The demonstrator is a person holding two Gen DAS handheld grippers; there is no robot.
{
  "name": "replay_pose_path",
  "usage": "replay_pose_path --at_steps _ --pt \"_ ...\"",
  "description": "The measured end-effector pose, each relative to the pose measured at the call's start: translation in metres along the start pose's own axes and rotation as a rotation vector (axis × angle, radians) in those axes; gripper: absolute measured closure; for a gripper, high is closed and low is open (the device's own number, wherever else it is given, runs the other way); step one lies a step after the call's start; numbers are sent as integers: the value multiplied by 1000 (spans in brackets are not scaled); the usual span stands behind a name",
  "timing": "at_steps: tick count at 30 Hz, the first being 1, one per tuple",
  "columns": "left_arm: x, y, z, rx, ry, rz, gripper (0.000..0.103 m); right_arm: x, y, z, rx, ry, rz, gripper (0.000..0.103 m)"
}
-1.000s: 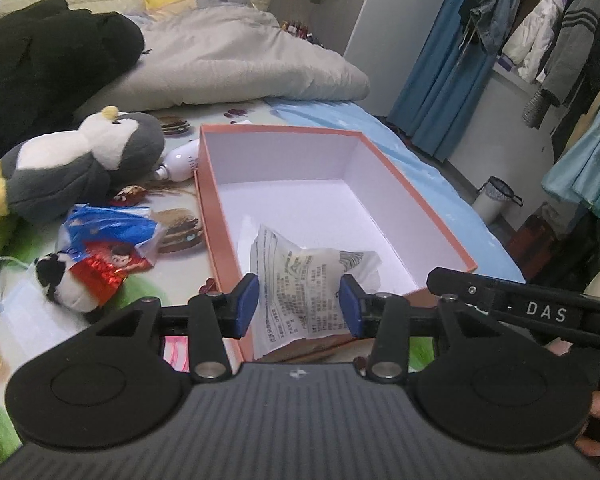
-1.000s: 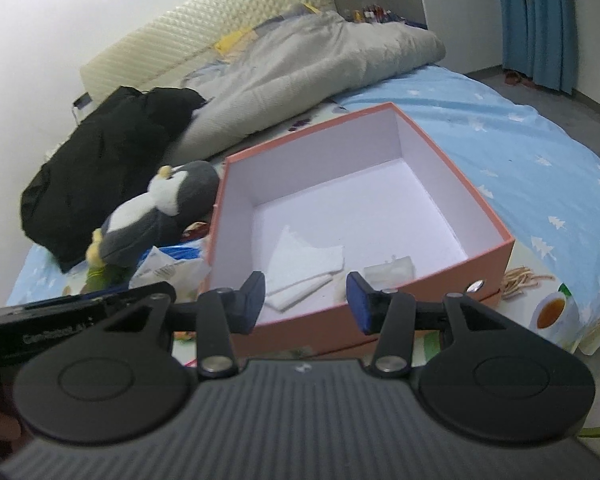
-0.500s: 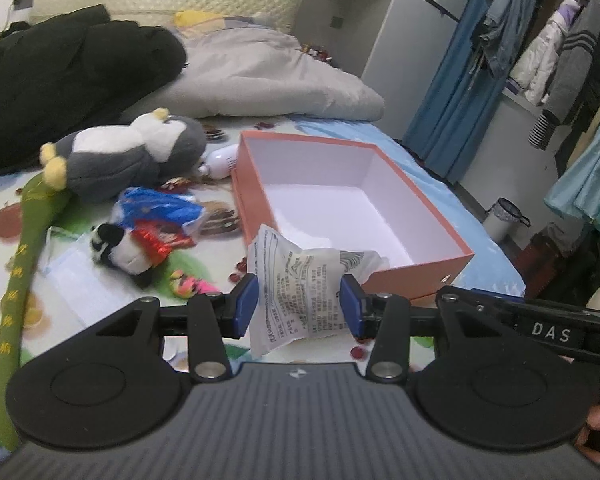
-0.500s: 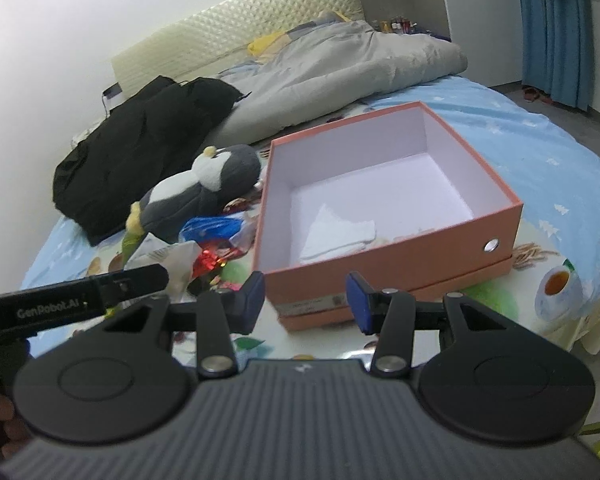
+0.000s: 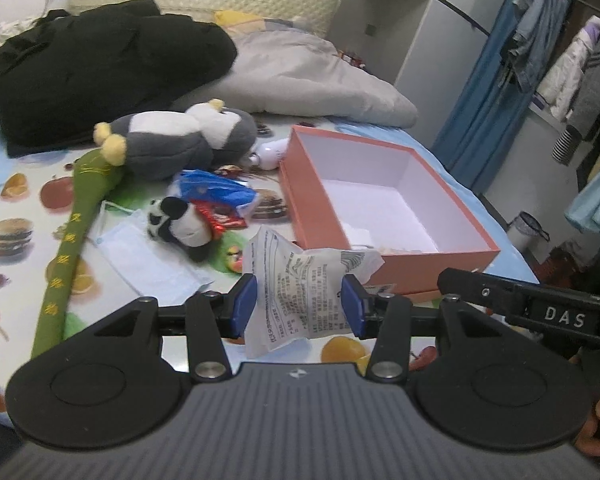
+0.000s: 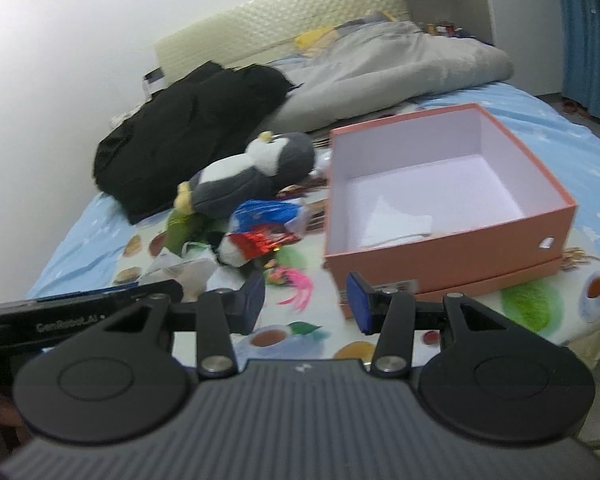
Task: Organize soft objects
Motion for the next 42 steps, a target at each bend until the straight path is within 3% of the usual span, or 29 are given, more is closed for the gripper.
replay_pose_path --at_steps 12,23,28,34,42 --pt "-16 13 -61 78 115 58 50 -29 -22 -43 91 67 -55 55" --pt "-64 -35 -118 142 186 -121 50 -91 -78 -24 84 22 -280 55" --pt "-74 -43 -127 158 192 -144 50 -125 -105 -36 184 59 -416 55" --pt "-73 -43 -133 169 206 -133 50 -167 -131 -69 311 266 -575 54" --pt "-69 -34 -148 183 234 -108 50 -212 -145 -115 460 417 -675 57"
Point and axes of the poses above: each gripper's, at about its wrist camera, not at the fingertips, and y roughly against the way its jaws point, z to its right, x to its top, the point moved 9 cm from there along -y, roughly the way its jaws point, and after that the axes turned 7 degrees about y, right-handed, at the moved point
